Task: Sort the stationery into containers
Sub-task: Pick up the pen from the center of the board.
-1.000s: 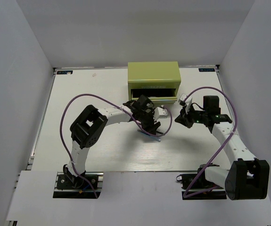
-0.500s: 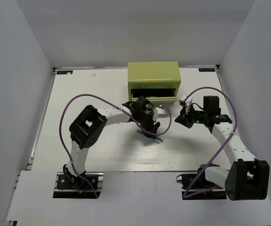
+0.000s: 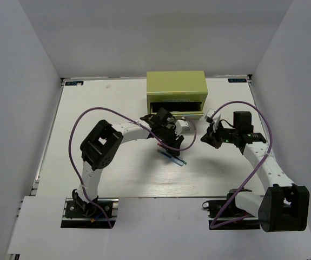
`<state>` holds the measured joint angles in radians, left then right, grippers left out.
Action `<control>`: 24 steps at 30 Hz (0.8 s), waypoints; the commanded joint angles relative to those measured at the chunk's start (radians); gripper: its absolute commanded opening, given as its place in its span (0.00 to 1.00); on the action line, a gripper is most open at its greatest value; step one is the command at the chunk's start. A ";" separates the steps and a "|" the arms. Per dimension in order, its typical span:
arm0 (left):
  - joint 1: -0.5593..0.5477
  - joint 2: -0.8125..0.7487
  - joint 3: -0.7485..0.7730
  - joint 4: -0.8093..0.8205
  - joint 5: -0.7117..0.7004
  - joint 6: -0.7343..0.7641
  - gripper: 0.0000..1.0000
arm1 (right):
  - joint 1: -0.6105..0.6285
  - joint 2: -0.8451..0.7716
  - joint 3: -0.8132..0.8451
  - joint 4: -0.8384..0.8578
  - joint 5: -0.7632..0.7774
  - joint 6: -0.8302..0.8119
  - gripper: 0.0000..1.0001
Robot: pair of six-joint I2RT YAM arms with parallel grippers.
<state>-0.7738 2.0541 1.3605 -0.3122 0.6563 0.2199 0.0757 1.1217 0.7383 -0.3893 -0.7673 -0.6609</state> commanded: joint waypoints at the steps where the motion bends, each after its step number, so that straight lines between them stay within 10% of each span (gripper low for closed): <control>1: 0.004 0.000 0.028 -0.001 -0.061 0.010 0.60 | -0.004 -0.023 0.001 0.015 -0.026 -0.002 0.08; 24: 0.004 -0.038 -0.096 0.047 -0.159 0.075 0.63 | -0.004 -0.008 0.021 -0.003 -0.023 -0.011 0.10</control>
<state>-0.7761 2.0380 1.3136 -0.2256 0.5179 0.2813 0.0757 1.1202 0.7383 -0.3920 -0.7670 -0.6621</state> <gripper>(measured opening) 0.616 0.093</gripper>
